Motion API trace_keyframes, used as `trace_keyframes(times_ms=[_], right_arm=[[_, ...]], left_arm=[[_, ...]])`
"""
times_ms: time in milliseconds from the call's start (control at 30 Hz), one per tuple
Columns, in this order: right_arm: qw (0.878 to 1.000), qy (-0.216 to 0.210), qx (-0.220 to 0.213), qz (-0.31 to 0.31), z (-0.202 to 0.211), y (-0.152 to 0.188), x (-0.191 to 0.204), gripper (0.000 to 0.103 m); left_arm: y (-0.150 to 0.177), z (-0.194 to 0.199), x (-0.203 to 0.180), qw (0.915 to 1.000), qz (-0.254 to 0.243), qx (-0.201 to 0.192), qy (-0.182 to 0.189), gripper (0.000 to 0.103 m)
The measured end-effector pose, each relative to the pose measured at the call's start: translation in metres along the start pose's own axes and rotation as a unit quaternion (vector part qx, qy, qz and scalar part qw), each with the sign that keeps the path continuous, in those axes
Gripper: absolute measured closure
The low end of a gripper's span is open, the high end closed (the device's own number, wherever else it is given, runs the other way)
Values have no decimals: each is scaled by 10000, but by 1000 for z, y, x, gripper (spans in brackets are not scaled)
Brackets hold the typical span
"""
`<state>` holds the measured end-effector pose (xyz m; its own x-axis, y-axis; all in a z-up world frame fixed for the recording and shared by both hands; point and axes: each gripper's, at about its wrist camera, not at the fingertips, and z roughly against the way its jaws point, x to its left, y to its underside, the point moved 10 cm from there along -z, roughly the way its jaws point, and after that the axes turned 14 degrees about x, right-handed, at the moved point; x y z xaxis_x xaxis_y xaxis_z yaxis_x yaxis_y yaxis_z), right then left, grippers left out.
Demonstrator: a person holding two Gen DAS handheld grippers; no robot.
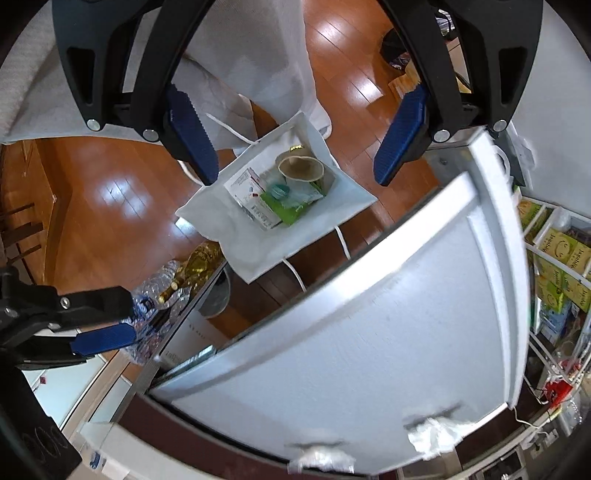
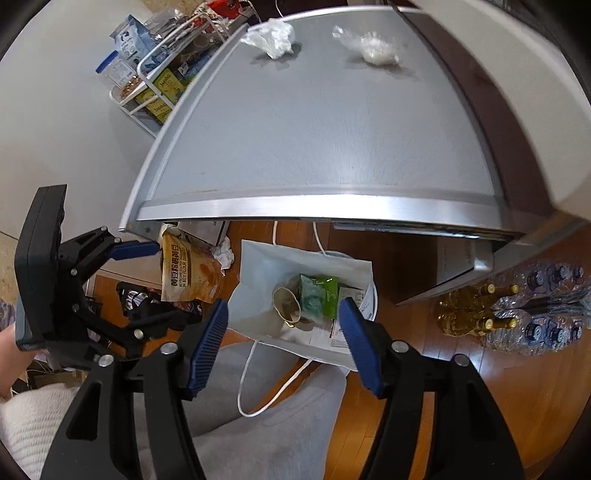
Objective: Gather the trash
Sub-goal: 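Move both tools back over the table toward the white tissue and plastic wrap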
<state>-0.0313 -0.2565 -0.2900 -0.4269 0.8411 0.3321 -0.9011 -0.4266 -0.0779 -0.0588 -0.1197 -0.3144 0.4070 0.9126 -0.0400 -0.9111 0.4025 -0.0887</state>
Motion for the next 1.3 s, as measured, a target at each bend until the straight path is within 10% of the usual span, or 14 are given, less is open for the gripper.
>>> trace_keyframes(times_ms=[400,900,1300], right_arm=[[9869,412,-1555,127,112,-46,30,12],[9396,1121,-3234,92,218,-121,49,4],[9483,851,-3039,-344,206,-161,28,4]], left_arm=[[-35,89,17,9933,268,-1111,-151,14],[-101,202,86,9574,897,-2645,-729,3],[-136,190,139,9599,997,-2475,-859,2]])
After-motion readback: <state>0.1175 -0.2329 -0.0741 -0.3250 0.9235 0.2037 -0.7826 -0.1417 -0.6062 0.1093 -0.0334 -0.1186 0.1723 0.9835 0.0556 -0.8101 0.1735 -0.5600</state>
